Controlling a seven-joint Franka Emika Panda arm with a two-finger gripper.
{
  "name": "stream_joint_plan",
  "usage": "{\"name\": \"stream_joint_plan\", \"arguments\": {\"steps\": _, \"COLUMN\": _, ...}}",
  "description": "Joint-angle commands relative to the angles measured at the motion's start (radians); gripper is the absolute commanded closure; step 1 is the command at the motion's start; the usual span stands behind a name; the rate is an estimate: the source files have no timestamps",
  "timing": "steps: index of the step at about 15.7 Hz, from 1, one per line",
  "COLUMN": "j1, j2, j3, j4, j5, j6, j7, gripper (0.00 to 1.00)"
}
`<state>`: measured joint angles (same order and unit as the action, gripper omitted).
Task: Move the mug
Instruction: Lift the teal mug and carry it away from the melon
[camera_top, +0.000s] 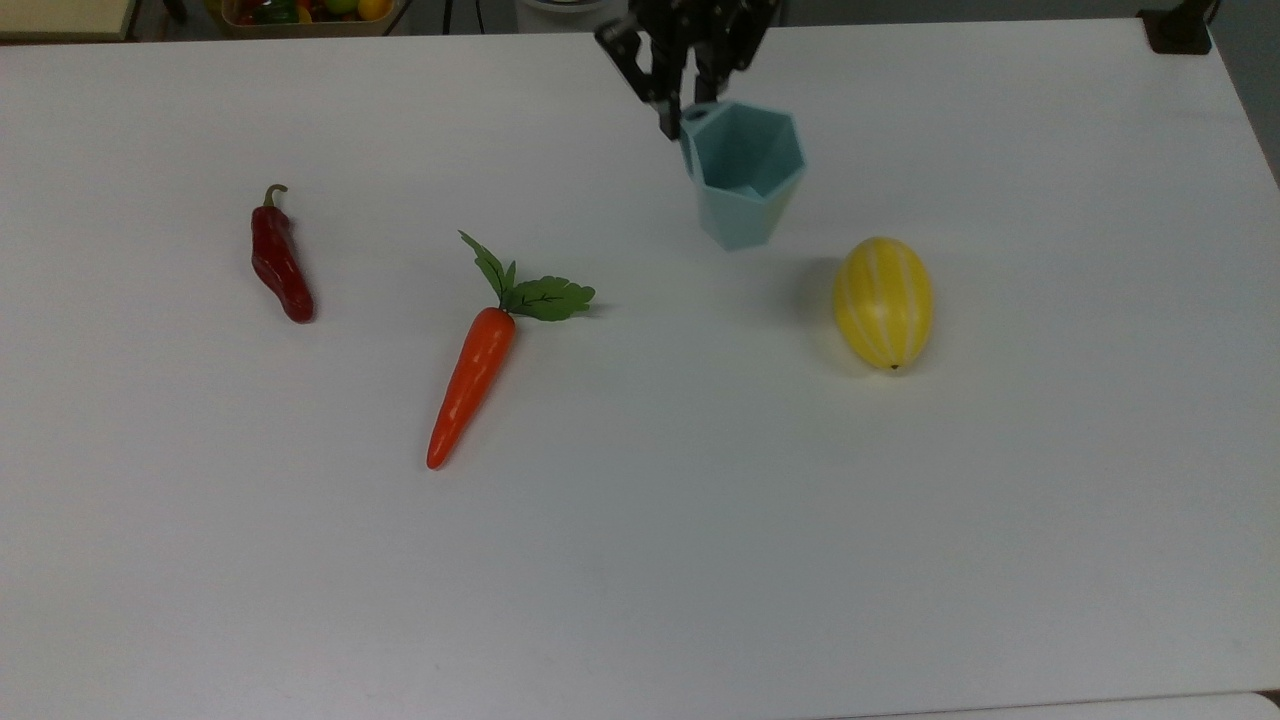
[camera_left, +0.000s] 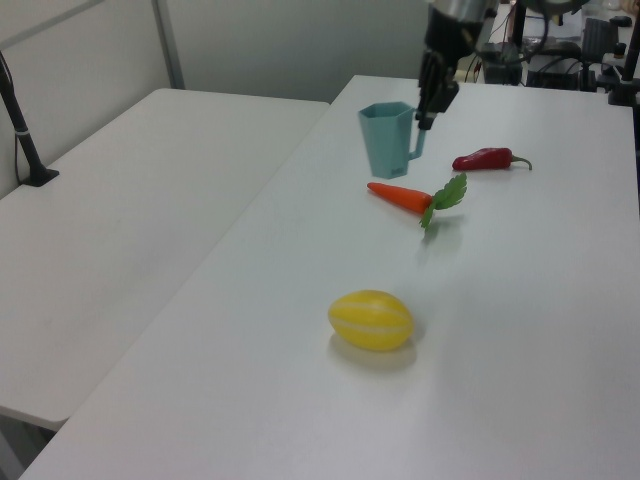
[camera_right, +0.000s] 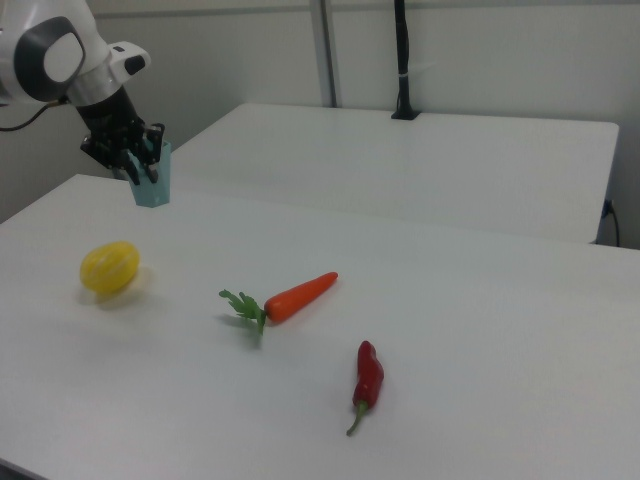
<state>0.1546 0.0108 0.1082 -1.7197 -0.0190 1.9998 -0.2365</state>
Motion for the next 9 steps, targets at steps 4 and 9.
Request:
{"name": "stream_joint_plan", "arguments": {"steps": 4, "j1": 0.003, "j2": -0.238, "j3": -0.099, "j4": -0.175, "j5": 0.016, "j6": -0.162, "j7": 0.108, "gripper": 1.0}}
{"name": "stream_joint_plan", "arguments": {"steps": 9, "j1": -0.003, "j2": -0.308, "j3": -0.124, "j4": -0.245, "j5": -0.015, "j6": -0.254, "j7": 0.223, "gripper": 1.0}}
